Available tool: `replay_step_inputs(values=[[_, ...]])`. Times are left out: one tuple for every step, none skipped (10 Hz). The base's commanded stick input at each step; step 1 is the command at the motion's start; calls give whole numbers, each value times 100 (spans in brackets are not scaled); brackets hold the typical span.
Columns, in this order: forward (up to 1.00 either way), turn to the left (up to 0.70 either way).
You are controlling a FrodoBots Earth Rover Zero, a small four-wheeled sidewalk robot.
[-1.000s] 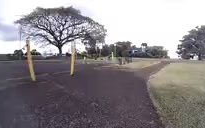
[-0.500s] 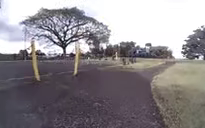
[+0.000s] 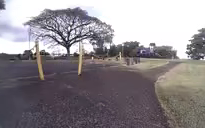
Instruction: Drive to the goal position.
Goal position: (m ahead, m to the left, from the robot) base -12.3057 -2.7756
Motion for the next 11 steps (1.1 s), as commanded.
replay_step_inputs(values=[[0,70],[0,70],[0,70],[0,70],[0,70],[0,70],[0,70],[0,70],[0,70],[0,70],[0,70]])
